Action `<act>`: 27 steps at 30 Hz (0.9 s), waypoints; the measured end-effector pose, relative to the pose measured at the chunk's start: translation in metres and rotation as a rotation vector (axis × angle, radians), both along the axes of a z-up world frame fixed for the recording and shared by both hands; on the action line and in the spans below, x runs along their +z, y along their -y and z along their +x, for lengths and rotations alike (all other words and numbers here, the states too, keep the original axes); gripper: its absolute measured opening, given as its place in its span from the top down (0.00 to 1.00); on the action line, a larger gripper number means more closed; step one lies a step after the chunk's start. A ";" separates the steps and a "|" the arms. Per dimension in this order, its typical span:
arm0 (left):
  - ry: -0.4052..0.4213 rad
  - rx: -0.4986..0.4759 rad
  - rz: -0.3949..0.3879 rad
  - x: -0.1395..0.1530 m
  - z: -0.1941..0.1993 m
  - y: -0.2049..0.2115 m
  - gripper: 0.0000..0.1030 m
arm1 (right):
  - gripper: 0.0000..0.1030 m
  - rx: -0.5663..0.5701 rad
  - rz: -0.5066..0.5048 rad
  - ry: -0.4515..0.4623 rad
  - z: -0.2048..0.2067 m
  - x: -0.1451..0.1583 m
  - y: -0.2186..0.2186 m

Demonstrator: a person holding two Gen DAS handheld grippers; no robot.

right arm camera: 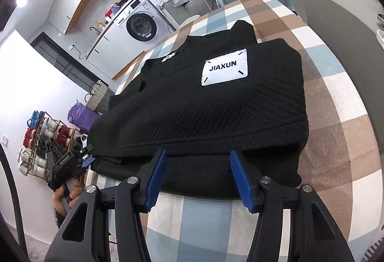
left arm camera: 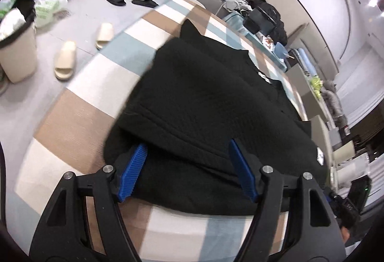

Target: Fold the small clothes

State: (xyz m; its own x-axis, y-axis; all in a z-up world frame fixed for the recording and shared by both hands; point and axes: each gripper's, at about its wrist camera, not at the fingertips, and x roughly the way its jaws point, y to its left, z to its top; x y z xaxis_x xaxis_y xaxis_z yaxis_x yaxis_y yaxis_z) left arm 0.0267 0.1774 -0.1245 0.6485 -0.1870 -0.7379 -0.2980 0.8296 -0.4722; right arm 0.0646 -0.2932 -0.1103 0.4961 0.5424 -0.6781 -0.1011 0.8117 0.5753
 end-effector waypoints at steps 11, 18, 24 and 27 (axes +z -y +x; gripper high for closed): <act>0.093 -0.008 0.056 0.013 0.009 -0.009 0.35 | 0.44 -0.004 0.010 0.000 0.000 -0.001 0.002; 0.130 -0.073 0.057 0.020 0.024 0.008 0.35 | 0.44 -0.011 0.014 -0.002 -0.002 -0.001 0.006; 0.032 0.011 0.056 -0.001 0.033 -0.008 0.35 | 0.44 -0.024 0.010 -0.022 -0.006 -0.004 0.006; 0.047 0.038 0.038 -0.005 0.034 -0.016 0.78 | 0.44 -0.035 0.012 -0.026 -0.008 -0.003 0.009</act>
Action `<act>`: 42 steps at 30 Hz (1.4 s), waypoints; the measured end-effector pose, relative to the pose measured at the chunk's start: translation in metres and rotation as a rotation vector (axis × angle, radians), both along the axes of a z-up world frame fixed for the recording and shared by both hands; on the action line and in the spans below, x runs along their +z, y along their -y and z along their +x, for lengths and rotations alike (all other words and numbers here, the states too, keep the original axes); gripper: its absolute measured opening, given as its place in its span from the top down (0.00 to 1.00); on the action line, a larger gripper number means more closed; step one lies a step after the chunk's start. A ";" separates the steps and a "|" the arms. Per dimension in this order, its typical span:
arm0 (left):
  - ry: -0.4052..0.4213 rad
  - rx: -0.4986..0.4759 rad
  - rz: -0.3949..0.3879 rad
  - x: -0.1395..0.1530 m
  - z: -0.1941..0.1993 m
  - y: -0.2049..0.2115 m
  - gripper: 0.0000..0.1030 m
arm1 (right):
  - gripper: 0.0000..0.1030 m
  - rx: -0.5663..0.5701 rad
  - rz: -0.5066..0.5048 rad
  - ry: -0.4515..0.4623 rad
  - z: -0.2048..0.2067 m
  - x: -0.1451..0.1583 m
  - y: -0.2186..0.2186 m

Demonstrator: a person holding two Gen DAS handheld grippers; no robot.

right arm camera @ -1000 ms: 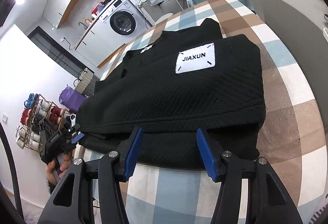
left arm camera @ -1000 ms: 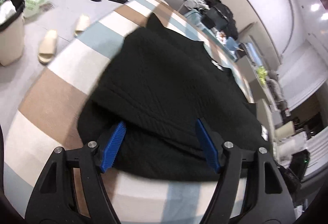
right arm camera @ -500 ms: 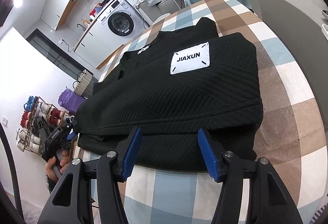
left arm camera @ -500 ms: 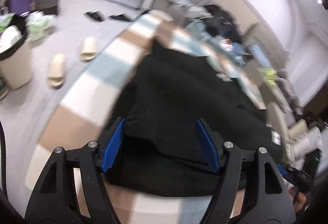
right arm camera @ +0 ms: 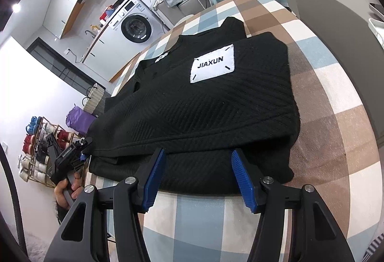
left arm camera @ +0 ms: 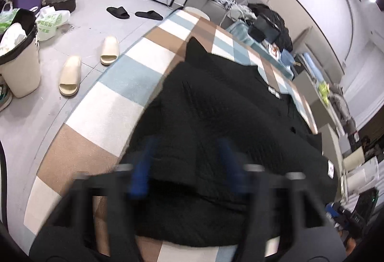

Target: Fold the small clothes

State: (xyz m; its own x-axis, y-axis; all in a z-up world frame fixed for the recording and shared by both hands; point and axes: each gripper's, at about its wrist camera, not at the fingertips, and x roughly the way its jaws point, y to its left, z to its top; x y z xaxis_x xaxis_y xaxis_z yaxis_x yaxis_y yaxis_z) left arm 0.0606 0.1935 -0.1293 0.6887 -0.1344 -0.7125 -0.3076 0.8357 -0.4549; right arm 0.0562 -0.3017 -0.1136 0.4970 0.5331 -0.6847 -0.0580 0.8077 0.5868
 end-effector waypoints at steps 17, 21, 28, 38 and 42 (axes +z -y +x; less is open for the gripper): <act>0.220 0.016 -0.057 0.068 -0.001 -0.020 0.95 | 0.44 -0.232 0.056 -0.030 0.003 -0.018 0.043; 0.224 0.018 -0.059 0.072 0.002 -0.021 0.95 | 0.44 -0.231 0.064 -0.009 0.014 -0.020 0.045; 0.214 0.022 -0.050 0.073 0.003 -0.021 0.95 | 0.45 -0.229 -0.003 0.003 0.004 -0.004 0.054; 0.200 0.017 -0.046 0.068 0.003 -0.021 0.95 | 0.47 -0.060 0.029 0.145 0.029 0.014 0.047; 0.191 0.017 -0.053 0.066 0.004 -0.023 0.95 | 0.46 -0.050 0.186 0.128 0.030 0.004 0.057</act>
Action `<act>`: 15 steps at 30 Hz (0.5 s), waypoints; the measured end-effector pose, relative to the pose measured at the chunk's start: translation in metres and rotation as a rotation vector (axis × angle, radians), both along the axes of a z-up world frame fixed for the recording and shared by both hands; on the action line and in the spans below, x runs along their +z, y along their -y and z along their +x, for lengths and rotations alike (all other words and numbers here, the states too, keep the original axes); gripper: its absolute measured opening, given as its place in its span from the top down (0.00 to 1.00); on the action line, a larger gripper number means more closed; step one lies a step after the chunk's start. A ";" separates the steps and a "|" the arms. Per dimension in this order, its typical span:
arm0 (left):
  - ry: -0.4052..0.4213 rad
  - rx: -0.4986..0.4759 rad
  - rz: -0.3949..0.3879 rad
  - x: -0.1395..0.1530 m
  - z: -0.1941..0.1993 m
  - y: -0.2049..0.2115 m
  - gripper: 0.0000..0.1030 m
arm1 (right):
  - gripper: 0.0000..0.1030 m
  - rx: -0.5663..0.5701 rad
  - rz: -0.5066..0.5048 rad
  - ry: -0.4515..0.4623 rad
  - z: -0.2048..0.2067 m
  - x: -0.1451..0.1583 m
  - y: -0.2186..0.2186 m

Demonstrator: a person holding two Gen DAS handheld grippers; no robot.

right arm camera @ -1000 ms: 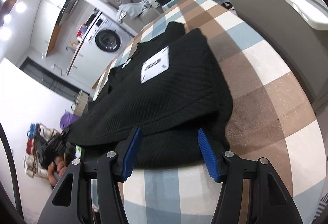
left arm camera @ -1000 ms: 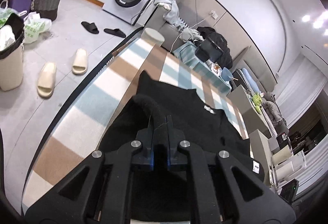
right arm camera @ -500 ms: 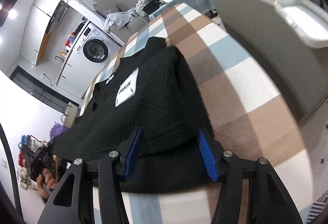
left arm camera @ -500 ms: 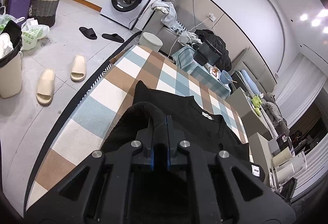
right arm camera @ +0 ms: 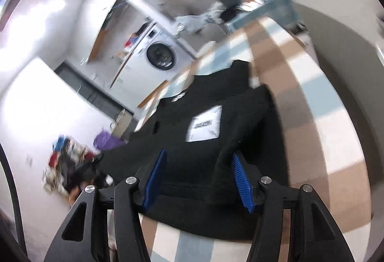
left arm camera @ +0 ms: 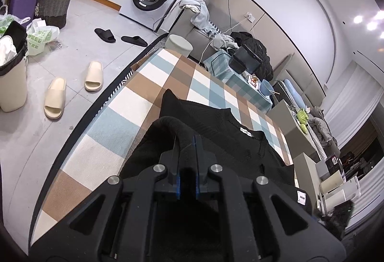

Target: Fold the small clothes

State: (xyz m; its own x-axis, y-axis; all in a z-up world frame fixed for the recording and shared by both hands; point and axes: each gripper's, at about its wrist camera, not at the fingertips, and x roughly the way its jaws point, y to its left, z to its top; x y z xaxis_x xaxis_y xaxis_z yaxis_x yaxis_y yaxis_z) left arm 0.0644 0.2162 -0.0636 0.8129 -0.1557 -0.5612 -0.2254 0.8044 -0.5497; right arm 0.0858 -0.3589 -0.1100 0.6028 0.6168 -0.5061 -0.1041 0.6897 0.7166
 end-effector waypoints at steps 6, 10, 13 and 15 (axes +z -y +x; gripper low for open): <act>-0.005 -0.001 -0.007 -0.002 0.000 -0.002 0.95 | 0.79 -0.024 -0.056 -0.087 0.005 -0.020 -0.001; 0.013 -0.004 -0.046 -0.002 0.005 -0.005 0.95 | 0.94 -0.042 0.001 -0.031 0.017 -0.001 0.001; 0.025 -0.007 -0.053 0.001 0.018 -0.006 0.95 | 0.95 -0.117 0.082 0.040 0.036 0.023 0.012; 0.039 -0.004 -0.051 0.005 0.032 -0.007 0.95 | 0.95 -0.200 0.123 0.076 0.061 0.039 0.019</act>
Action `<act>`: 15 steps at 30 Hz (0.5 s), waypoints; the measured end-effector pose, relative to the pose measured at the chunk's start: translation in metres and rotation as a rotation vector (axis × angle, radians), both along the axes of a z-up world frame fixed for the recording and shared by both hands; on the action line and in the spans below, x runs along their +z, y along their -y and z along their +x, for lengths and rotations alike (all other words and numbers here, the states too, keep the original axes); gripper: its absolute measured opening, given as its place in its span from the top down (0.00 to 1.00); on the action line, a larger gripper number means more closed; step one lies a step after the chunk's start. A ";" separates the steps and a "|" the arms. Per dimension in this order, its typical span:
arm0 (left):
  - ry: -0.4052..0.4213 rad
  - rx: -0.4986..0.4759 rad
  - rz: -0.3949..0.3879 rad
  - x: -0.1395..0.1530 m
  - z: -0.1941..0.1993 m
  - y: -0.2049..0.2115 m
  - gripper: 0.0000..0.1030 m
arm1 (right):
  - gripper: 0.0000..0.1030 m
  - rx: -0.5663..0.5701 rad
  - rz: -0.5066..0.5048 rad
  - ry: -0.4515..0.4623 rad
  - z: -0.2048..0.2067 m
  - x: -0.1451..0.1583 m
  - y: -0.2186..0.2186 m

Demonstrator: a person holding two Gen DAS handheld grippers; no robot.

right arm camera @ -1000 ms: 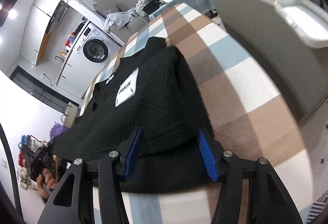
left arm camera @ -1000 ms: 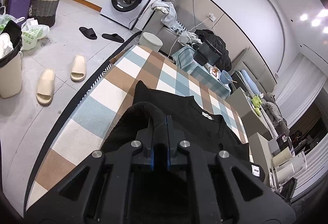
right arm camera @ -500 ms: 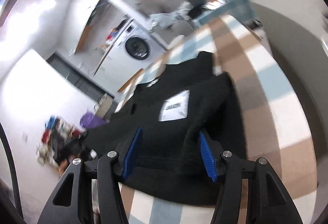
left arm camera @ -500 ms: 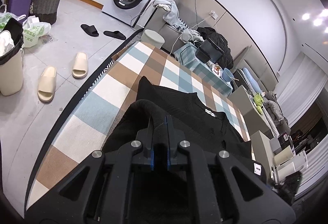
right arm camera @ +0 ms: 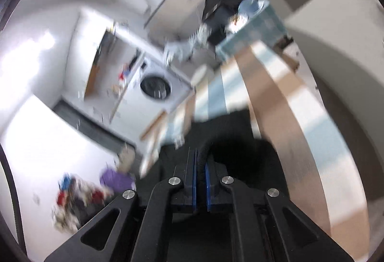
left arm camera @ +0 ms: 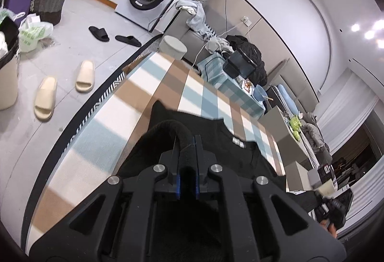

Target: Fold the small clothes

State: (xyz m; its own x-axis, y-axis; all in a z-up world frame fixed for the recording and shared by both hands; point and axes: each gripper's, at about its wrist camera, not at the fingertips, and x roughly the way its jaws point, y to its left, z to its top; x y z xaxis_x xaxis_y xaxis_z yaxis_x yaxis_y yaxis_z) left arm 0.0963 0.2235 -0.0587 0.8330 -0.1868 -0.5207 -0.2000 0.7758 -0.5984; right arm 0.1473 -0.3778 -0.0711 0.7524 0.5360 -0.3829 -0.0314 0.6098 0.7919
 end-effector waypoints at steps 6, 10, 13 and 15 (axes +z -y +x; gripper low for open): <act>0.008 0.031 -0.011 -0.010 0.055 -0.010 0.95 | 0.95 -0.172 0.056 -0.091 0.082 -0.010 0.002; -0.110 0.085 -0.017 -0.032 0.087 -0.022 0.60 | 0.83 -0.229 0.030 -0.227 0.112 -0.036 0.003; -0.100 0.109 -0.037 -0.036 0.086 -0.030 0.38 | 0.65 -0.263 0.001 -0.253 0.104 -0.042 0.013; -0.108 0.104 0.003 -0.034 0.084 -0.029 0.33 | 0.63 -0.247 -0.041 -0.246 0.095 -0.038 0.016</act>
State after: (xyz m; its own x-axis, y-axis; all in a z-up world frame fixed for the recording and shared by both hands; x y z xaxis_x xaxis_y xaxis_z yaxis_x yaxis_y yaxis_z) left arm 0.1807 0.2530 -0.0932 0.7870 -0.1006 -0.6087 -0.3426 0.7493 -0.5667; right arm 0.2419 -0.3934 -0.1094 0.7399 0.3296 -0.5864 0.3103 0.6062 0.7323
